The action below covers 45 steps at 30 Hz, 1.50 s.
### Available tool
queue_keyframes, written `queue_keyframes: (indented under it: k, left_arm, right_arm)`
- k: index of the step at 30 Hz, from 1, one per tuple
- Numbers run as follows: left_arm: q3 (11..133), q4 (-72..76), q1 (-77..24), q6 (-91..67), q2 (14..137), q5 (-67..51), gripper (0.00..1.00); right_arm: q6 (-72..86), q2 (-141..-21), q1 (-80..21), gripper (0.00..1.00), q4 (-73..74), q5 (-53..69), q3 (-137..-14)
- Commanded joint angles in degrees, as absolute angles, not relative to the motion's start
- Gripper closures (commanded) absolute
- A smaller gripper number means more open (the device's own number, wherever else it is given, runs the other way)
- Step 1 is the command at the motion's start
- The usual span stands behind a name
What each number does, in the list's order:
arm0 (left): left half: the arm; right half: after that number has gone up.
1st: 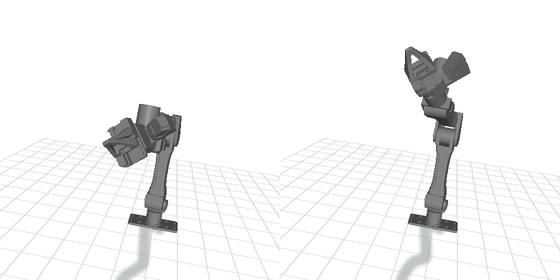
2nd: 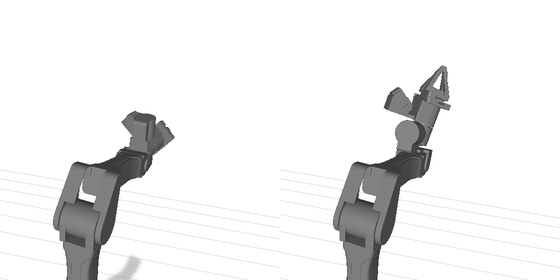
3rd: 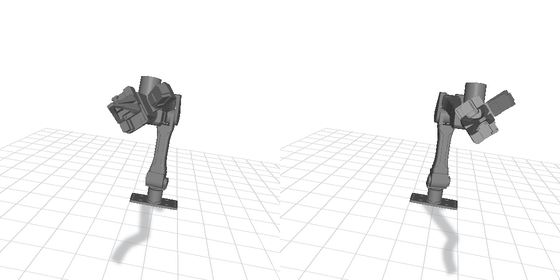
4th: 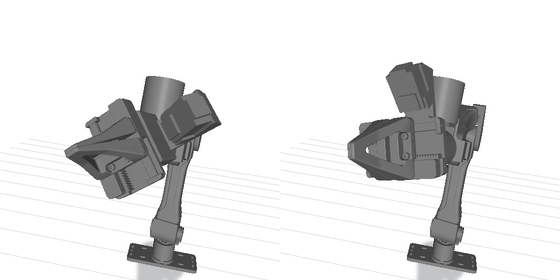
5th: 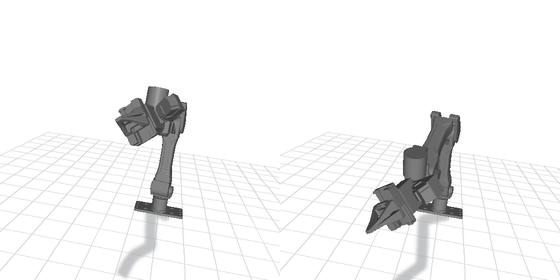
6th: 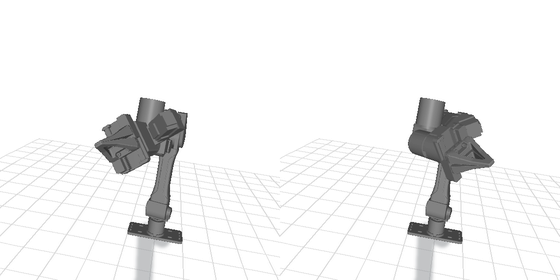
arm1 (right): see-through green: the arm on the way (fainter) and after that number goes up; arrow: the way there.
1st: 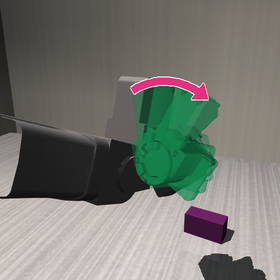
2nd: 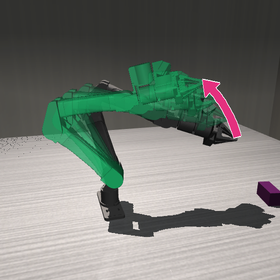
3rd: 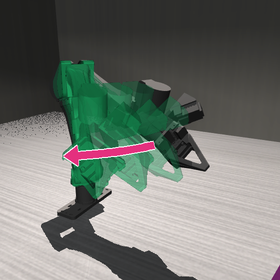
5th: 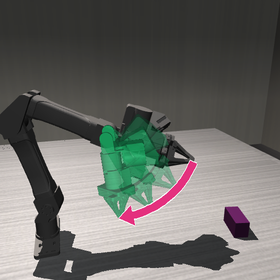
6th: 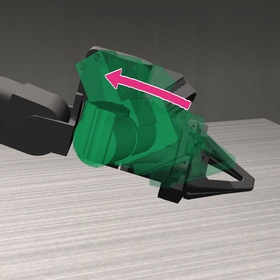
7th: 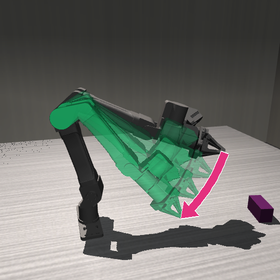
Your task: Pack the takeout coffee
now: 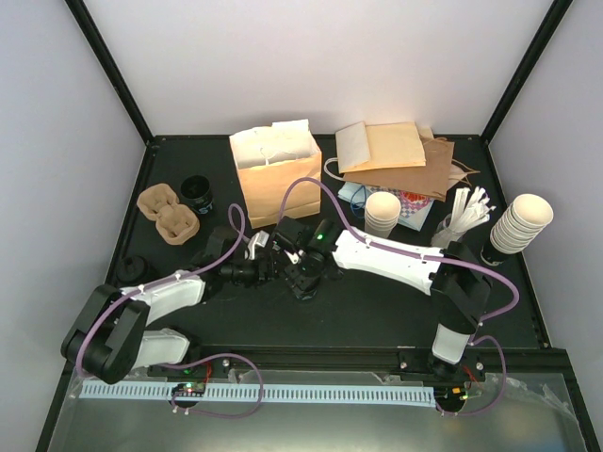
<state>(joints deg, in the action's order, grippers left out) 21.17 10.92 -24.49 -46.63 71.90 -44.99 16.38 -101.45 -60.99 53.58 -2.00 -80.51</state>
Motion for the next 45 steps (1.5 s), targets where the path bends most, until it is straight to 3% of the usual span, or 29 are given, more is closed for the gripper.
queue_keyframes:
  k: [1,9,16,32,45]
  left_arm:
    - [23.53,5.64,-24.85,-42.66,73.03,-45.15,0.28]
    - [27.15,-2.02,-24.92,-38.53,71.99,-41.50,0.29]
    - [31.13,-5.58,-24.91,-37.08,70.71,-41.24,0.28]
    - [37.18,-8.76,-25.36,-33.31,70.68,-42.81,0.24]
    - [40.59,-6.95,-29.22,-32.44,81.70,-46.58,0.25]
  right_arm:
    - [16.35,-104.62,-61.48,0.20,54.55,-0.50,-79.11]
    - [17.30,-101.21,-61.52,0.00,56.68,-6.18,-84.19]
    - [19.13,-96.46,-61.19,0.00,56.24,-7.93,-82.97]
    - [19.05,-93.76,-56.16,0.00,49.53,3.71,-74.41]
    - [17.49,-89.57,-56.16,0.00,44.90,4.20,-69.28]
